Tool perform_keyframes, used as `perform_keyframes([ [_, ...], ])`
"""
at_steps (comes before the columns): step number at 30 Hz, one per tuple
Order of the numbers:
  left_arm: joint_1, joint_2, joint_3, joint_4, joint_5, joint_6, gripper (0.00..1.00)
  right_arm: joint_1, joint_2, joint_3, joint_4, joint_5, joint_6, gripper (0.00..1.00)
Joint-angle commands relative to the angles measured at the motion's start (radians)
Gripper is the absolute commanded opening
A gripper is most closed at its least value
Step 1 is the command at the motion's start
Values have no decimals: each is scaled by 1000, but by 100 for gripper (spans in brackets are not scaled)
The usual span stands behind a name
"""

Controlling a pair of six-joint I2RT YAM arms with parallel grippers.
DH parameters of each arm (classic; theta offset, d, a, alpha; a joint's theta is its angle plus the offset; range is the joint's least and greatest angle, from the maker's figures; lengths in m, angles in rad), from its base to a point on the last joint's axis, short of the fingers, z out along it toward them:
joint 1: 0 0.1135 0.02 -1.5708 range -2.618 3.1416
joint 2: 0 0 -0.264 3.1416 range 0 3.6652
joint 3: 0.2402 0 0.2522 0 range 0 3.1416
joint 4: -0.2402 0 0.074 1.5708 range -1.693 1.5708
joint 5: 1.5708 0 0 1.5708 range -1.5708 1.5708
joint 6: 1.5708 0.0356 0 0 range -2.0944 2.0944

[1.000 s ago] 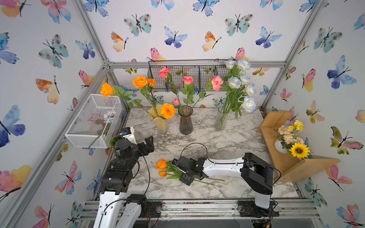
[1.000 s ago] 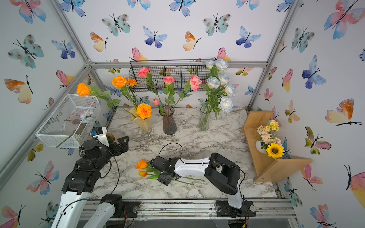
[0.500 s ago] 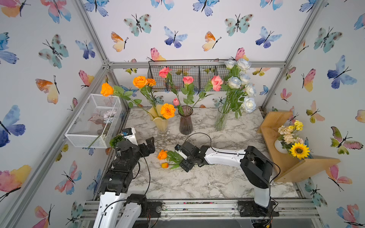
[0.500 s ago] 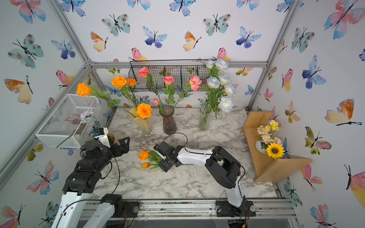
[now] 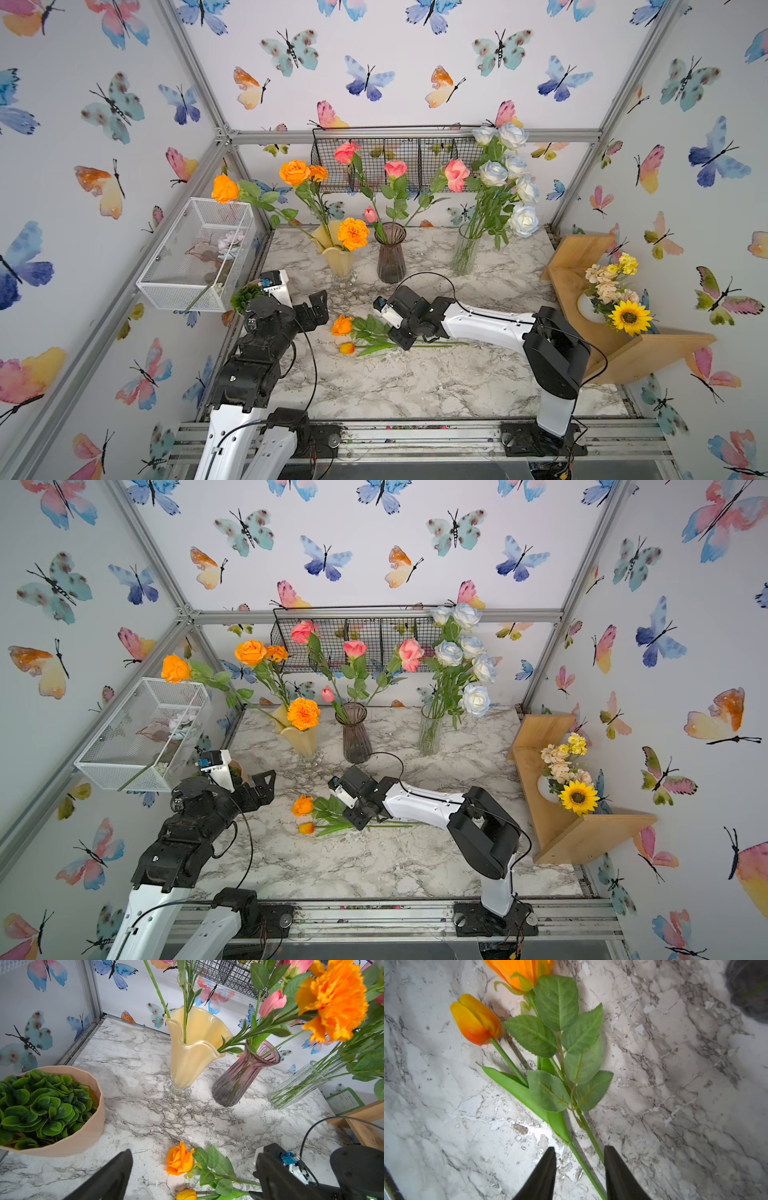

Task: Arrange the flowers in different vases according to their colors
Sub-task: Adjust the flower at the center of the board, then pick up the flower at the center of the board.

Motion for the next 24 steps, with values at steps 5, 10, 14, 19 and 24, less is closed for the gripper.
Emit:
perform_keyframes([
  [5,-8,-15,1,-4,-48,-9,99,-46,54,23,-32,-51,-61,41],
  [10,-8,-11,-8,7,-52,-7,99,-46,108,26,-34,-82,-59,40],
  [14,-8,-11,-11,11,-53,-8,99,-46,136,36,-38,-103,-51,39],
  [19,-8,-8,-13,13,-52,-8,99,-46,148,30,-20,-81,-49,33],
  [24,-8,-6,-14,16,-50,-7,99,-46,165,34,-20,-64,-54,27],
])
